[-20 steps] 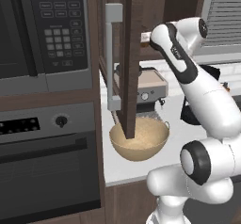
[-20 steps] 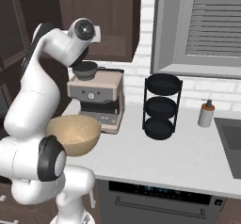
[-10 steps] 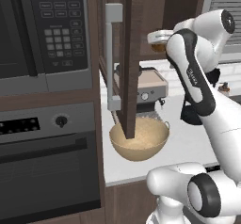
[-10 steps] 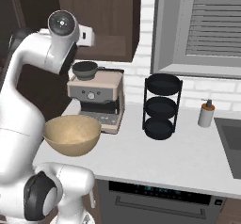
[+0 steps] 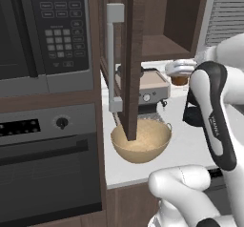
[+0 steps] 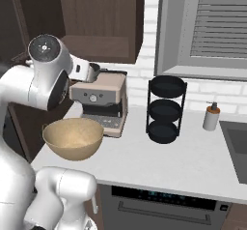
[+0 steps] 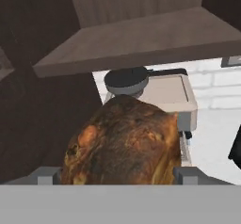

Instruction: Open the cabinet, pick up the bread from the cabinet and place it in the basket. Then move the basket to the dining counter.

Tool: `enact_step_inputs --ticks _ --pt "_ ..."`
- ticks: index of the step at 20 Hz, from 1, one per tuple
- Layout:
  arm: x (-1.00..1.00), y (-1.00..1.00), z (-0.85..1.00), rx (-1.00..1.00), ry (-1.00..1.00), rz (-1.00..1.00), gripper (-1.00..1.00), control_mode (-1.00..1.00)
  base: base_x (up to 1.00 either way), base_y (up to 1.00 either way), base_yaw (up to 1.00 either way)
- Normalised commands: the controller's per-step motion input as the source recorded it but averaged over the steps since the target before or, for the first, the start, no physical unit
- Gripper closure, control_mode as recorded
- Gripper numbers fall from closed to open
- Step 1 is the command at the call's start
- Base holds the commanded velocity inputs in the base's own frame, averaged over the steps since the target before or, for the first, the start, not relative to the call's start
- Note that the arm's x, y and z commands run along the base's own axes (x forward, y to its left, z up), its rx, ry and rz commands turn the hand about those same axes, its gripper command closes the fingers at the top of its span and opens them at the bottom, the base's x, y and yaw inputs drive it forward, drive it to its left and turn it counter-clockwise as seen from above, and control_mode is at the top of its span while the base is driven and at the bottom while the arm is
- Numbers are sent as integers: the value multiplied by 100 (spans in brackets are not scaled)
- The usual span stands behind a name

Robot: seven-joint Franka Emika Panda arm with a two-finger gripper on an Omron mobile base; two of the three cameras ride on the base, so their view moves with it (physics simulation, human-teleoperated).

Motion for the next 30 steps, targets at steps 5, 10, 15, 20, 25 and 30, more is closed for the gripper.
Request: enact_step_inputs --ticks 5,10,15,20,25,30 --pt "-77 -21 -81 0 27 -3 100 -100 0 0 0" --pt "-24 -1 -68 0 23 0 100 -100 0 0 0" --pt "6 0 -51 0 20 0 100 -100 0 0 0" --pt "26 6 -57 0 19 0 100 -100 0 0 0" --pt "44 22 -39 0 9 0 100 -100 0 0 0" --pt "45 24 -36 0 2 1 100 -100 0 0 0"
